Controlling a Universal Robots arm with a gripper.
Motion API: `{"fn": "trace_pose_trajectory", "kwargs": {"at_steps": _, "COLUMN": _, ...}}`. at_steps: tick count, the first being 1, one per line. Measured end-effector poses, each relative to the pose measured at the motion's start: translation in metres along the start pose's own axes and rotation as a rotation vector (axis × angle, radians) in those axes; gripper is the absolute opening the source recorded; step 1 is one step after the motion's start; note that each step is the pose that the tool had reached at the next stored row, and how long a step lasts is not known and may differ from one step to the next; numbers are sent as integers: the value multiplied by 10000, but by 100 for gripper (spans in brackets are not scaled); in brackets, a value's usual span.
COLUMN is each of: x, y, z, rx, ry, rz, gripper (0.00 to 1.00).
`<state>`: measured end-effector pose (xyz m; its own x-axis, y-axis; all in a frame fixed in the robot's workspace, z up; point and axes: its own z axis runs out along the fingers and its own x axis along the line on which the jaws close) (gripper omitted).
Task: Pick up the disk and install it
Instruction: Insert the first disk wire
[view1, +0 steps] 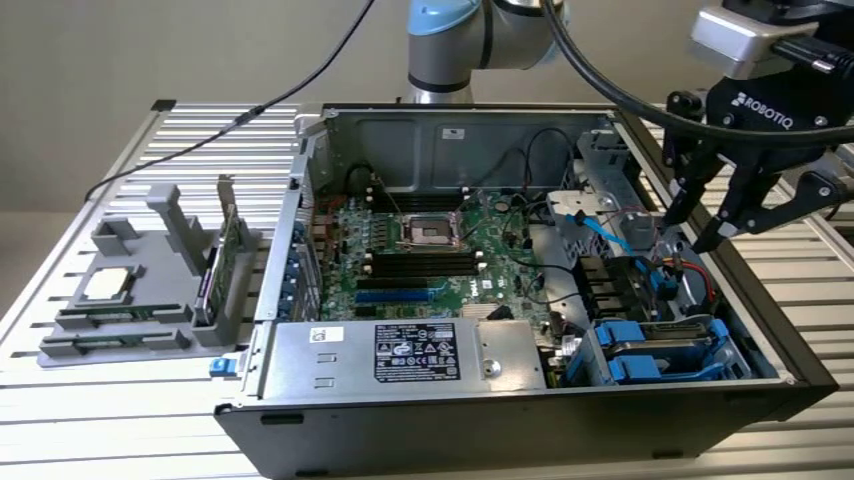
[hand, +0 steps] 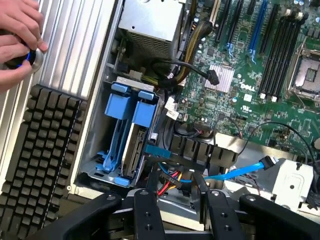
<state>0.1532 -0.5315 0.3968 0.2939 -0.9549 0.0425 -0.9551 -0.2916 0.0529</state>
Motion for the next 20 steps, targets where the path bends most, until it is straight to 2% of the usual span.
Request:
{"fn": "trace_pose_trajectory", "kwargs": {"at_steps": 5, "x": -1, "y": 0, "z": 14, "rx": 16, "ry": 54, "rz": -914, "gripper": 40}}
{"fn": "trace_pose_trajectory", "kwargs": {"at_steps": 20, "x": -2, "y": -3, "z": 58, "rx": -17, "ry": 255, "rz": -3636, "gripper": 40}}
